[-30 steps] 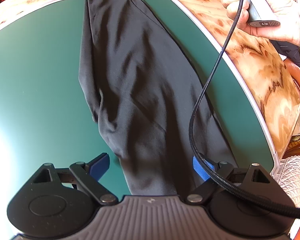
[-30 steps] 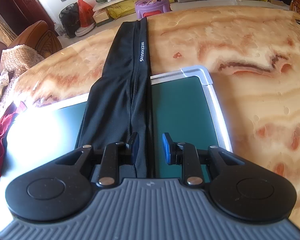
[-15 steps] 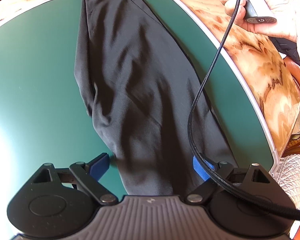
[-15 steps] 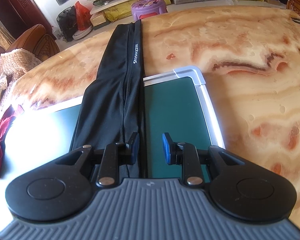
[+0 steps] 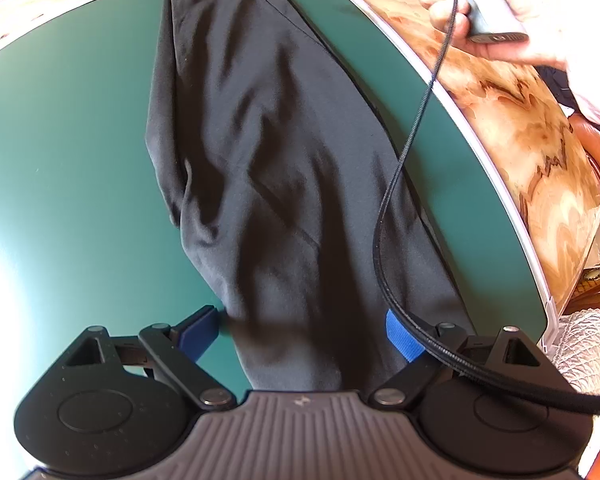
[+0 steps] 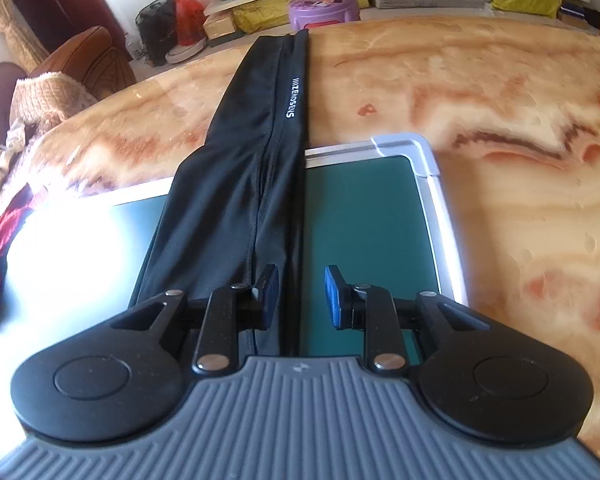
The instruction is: Fold clothes
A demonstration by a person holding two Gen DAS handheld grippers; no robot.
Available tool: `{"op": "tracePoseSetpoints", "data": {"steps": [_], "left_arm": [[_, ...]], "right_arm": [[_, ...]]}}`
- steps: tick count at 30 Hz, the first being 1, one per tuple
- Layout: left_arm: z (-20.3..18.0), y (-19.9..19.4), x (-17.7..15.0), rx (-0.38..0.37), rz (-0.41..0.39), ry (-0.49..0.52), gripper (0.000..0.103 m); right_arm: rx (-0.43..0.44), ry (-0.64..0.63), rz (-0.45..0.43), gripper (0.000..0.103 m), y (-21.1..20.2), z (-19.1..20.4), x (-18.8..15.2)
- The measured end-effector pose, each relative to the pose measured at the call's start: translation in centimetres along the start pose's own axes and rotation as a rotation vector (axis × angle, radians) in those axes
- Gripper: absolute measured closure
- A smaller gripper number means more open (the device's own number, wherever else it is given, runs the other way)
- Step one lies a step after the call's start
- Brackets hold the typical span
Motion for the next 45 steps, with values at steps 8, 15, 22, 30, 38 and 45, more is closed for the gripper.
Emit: {"op": "tracePoseSetpoints", "data": {"steps": [8, 15, 22, 30, 38, 45], "left_arm": [[-0.7, 0.3, 0.1, 0.001, 0.003, -0.004, 0.009], [-0.5, 0.6, 0.2, -0.001, 0.003, -0.013, 0.009], [0.0, 0.2, -0.2, 0.004, 0.001, -0.017, 0.009], [-0.1, 0.2, -0.3, 0.007, -0.003, -0.012, 0.009], [0.1, 0.2, -0.3, -0.001, -0.005, -0.021, 0.009], [0.2, 0.1, -0.4, -0.004, -0.009, -0.021, 0.009]], "right_arm": [[-0.003, -0.05, 0.043, 0.073, 2.7, 1.4, 0.6], [-0.041, -0.126, 0.06, 0.087, 3.5, 2.1, 0.2], [-0.107, -0.16, 0.031, 0.09, 2.9, 1.8, 0.3], [-0.066, -0.174, 0.062, 0.09, 3.4, 2.7, 0.1], [-0.078, -0.156, 0.066, 0.099, 3.5, 2.6, 0.1], [-0.114, -0.185, 0.022, 0.101, 2.6, 2.8, -0.1]]}}
Point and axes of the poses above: each gripper's, at about its wrist camera, not at the fingertips, and y roughly the way its jaws point, z to its left, x to its top, the point moved 7 cm from there along y, roughly the way its jaws point, and after that the axes turned 10 degrees about y, right-handed, at the moved point
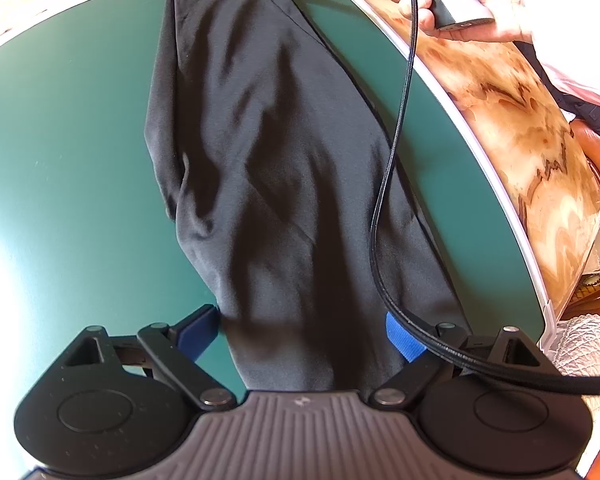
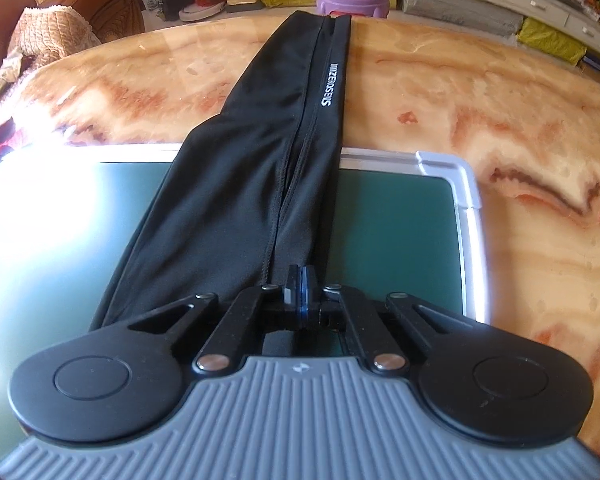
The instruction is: Fold clothes
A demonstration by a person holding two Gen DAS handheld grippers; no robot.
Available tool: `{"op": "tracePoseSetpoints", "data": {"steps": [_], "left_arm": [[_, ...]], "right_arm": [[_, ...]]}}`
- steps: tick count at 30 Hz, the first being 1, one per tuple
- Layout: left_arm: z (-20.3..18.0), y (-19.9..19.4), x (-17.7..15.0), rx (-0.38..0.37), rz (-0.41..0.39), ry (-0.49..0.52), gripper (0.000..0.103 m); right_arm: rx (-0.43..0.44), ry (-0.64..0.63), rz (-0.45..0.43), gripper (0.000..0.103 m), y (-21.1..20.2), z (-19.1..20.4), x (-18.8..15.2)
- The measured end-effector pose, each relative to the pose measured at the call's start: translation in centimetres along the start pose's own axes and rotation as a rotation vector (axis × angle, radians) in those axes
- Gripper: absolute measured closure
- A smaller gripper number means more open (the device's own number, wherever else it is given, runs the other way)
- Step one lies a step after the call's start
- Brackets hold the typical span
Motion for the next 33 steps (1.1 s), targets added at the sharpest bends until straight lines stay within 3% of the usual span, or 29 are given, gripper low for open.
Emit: {"op": "tracePoseSetpoints", "data": {"steps": [7, 12, 15, 22, 25, 30, 33], "left_arm": [[0.2, -0.2, -0.1, -0.008, 0.006, -0.004, 0.009], [0.3, -0.5, -0.5, -0.007, 0.018, -0.013, 0.009], [0.2, -0.8, -1.0, -0.009, 0.023, -0.019, 0.009], [-0.7, -1.7, -2.7, -0.002, 0.03, -0.015, 0.009], [-0.8, -1.9, -3.7, 0.012, 0.042, -0.014, 0.009], [-0.7, -3.0, -5.2, 0.042, 0.04, -0.004, 0.009], [-0.3, -3.7, -5.8, 0.057, 0.034, -0.016, 0.009]], "right_arm": [[-0.053, 0.008, 0.033, 0.101, 0.5, -0.6, -0.4], [-0.045, 0.059, 0.03, 0.092, -0.4, -1.0, 0.2], [0.008, 0.1, 0.039, 0.091, -1.9, -1.7, -0.6], [0.231, 0.063, 0.209, 0.091, -6.2, -1.2, -7.9], [0.2, -0.002, 0.271, 0.091, -6.1, -0.7, -11.6], [0.111, -0.052, 0.215, 0.091, -7.7, -0.8, -13.2], [0.15, 0.001, 0.205, 0.091, -9.9, -1.4, -13.9]]}}
Point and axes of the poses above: each gripper's, at about its wrist camera, not at the fingertips, and y roughly the way its jaws point, z to its left, x to its top, the point moved 7 cm from there along y, roughly the way its jaws point, and after that the axes turned 10 degrees about y, right-handed, at the moved point
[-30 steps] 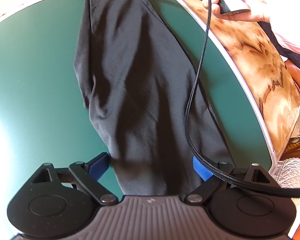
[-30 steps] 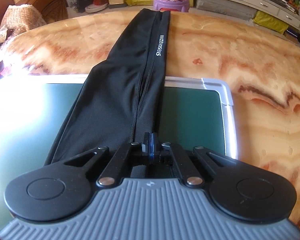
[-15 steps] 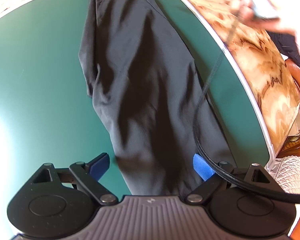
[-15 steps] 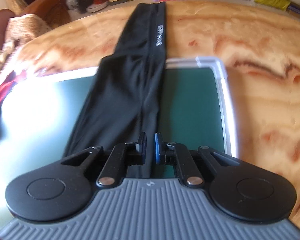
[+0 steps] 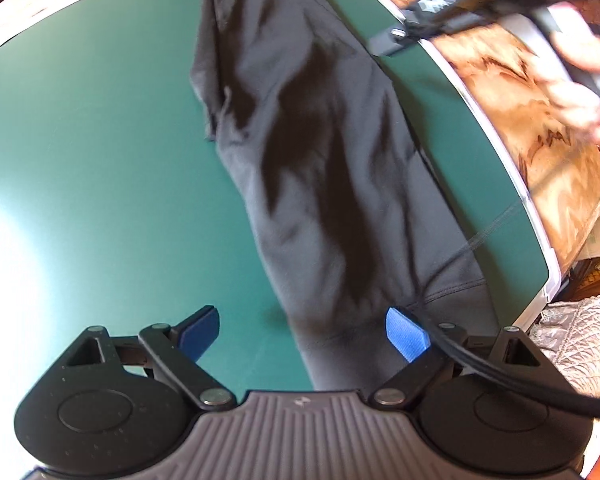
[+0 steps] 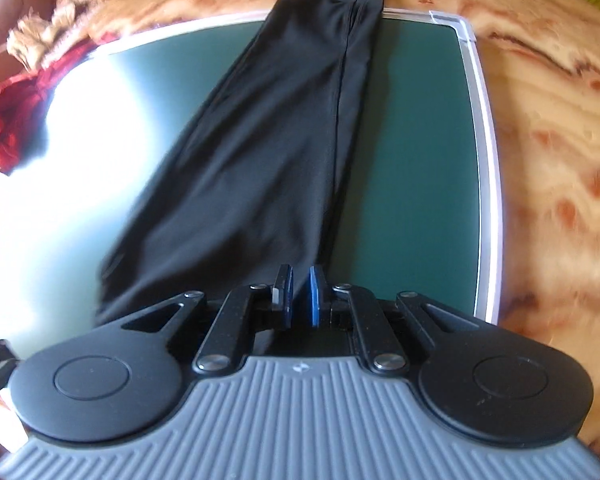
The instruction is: Fold clothes
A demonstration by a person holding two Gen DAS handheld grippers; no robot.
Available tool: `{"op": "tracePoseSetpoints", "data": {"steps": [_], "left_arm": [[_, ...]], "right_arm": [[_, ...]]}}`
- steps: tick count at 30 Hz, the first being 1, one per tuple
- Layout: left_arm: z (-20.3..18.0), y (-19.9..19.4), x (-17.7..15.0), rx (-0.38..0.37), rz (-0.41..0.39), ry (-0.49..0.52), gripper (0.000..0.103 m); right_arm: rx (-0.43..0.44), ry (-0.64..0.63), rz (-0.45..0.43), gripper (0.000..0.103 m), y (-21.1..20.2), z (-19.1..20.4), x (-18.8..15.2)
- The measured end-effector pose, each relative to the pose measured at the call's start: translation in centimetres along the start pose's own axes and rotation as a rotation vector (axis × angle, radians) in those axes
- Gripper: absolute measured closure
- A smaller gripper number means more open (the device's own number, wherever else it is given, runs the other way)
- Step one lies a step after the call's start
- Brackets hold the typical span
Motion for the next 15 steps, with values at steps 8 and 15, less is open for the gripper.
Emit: {"op": "tracePoseSetpoints", "data": {"steps": [8, 15], "left_arm": [[1.2, -1.4, -2.4, 0.036, -0.019, -0.031, 0.009], [3.3, -2.1, -4.1, 0.076, -0.044, -0.129, 0.009]], "right_arm": [[0.0, 0.038, -0.001, 0.067, -1.5, 0.9, -6.6], [-0.03, 0.088, -0.043, 0.099, -0.2, 0.2, -7.3]]}}
Point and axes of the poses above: each gripper's, at about its wrist camera, not at the fingertips, and y roughly the way its jaws point, z to its left, x to its top, the point moved 7 cm from there along y, roughly the way its jaws point, and after that the axes turned 10 degrees about y, right-handed, at the moved point
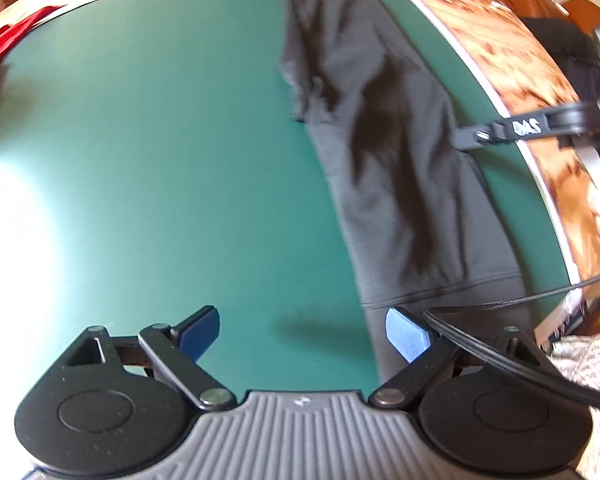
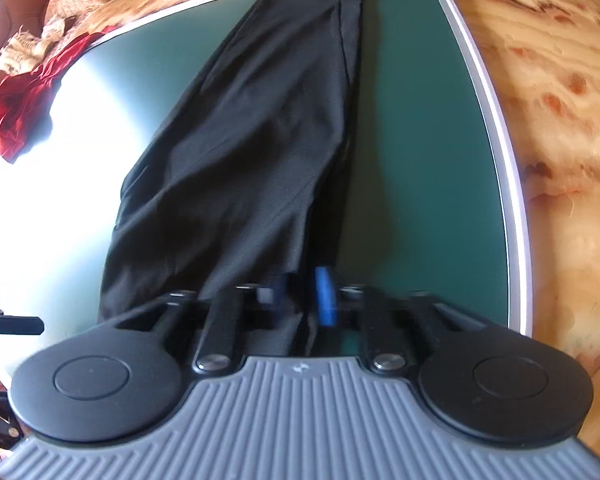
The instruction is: Fold clothes
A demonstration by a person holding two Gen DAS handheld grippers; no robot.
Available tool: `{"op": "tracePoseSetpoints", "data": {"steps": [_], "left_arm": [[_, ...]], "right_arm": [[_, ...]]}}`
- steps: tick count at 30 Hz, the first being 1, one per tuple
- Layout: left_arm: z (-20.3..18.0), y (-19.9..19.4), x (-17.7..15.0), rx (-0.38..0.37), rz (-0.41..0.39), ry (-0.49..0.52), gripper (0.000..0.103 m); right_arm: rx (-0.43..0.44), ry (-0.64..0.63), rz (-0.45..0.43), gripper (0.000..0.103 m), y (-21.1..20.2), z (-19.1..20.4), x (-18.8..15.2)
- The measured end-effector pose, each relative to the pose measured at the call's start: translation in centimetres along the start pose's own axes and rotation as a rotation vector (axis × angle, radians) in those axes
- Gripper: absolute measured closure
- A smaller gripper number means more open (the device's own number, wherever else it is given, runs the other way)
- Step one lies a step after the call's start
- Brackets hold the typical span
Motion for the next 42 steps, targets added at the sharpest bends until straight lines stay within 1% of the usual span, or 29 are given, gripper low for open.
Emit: {"op": "tracePoseSetpoints", "data": {"steps": [2, 4, 7, 9, 10, 12, 15, 17, 20, 22, 24, 27, 29, 32, 34, 35, 36, 39, 42], "left_arm": [[0.5, 0.1, -0.2, 0.011, 0.0, -0.012, 0.009], [0.5, 0.0, -0.5, -0.013, 0.0, 0.007, 0.009], [-0.2, -0.4, -1.1, -0.032, -0.001, 0.088, 0.009], [-0.7, -0.7, -1.6, -0.028, 0.002, 0.138, 0.009], [-0.7, -0.7, -1.8, -0.024, 0.007, 0.142, 0.009], [-0.7, -0.6, -2.2, -0.015, 0.018, 0.138, 0.009], [-0.4, -0.3, -2.3, -0.011, 0.026, 0.092, 0.009], [-0.1, 0.0, -2.2, -0.019, 0.027, 0.054, 0.009], [0.5, 0.6, -2.0, -0.026, 0.024, -0.012, 0.009], [0.8, 1.1, -1.7, -0.026, 0.02, -0.033, 0.009], [0.4, 1.2, -1.3, -0.028, 0.016, -0.009, 0.009], [-0.7, 1.3, -0.8, -0.046, 0.014, 0.054, 0.009], [-1.9, 1.5, -0.5, -0.065, 0.017, 0.103, 0.009], [-3.6, 2.2, -0.4, -0.1, 0.028, 0.132, 0.009], [-4.7, 2.7, -0.5, -0.121, 0.037, 0.145, 0.01], [-5.1, 2.8, -0.6, -0.129, 0.041, 0.151, 0.01], [-5.5, 2.5, -0.8, -0.134, 0.041, 0.159, 0.01], [-6.3, 2.0, -1.3, -0.141, 0.04, 0.18, 0.01], [-6.3, 2.1, -1.4, -0.141, 0.042, 0.201, 0.01]], "right_arm": [[0.004, -0.001, -0.023, 0.099, -0.5, -0.1, -0.2], [0.002, -0.004, -0.044, 0.099, -1.1, -0.2, -0.4], [-0.017, 0.007, -0.056, 0.099, -1.6, -0.8, -0.6], [-0.022, 0.021, -0.034, 0.099, -1.2, -1.2, -0.7], [-0.024, 0.027, -0.023, 0.099, -1.0, -1.4, -0.7], [-0.026, 0.037, 0.001, 0.095, -0.7, -1.6, -0.8], [-0.032, 0.062, -0.017, 0.092, -1.6, -1.9, -1.2], [-0.022, 0.07, -0.023, 0.092, -2.7, -2.0, -2.3], [-0.007, 0.046, 0.016, 0.092, -3.8, -1.6, -4.9], [-0.006, 0.039, 0.04, 0.092, -4.4, -1.1, -6.8], [-0.01, 0.031, 0.062, 0.092, -4.7, -0.7, -8.6], [-0.045, 0.02, 0.077, 0.092, -4.4, -0.5, -11.2], [-0.062, 0.041, 0.079, 0.093, -4.1, -1.0, -12.0], [-0.053, 0.101, 0.063, 0.092, -4.8, -1.6, -12.3], [-0.035, 0.14, 0.058, 0.077, -5.5, -2.0, -12.4], [-0.02, 0.158, 0.06, 0.058, -5.8, -2.3, -12.5], [-0.003, 0.175, 0.063, 0.049, -6.0, -2.6, -12.7], [0.076, 0.216, 0.102, 0.048, -6.3, -3.1, -14.2], [0.134, 0.246, 0.139, 0.048, -5.9, -3.3, -15.5]]}}
Point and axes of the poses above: each gripper's, at about its wrist camera, not at the fingertips, and y roughly the way its jaws point, z to its left, x to its top, the point moved 7 cm from there along y, roughly the way its jaws point, and after that the axes turned 10 degrees about y, right-handed, at the moved point
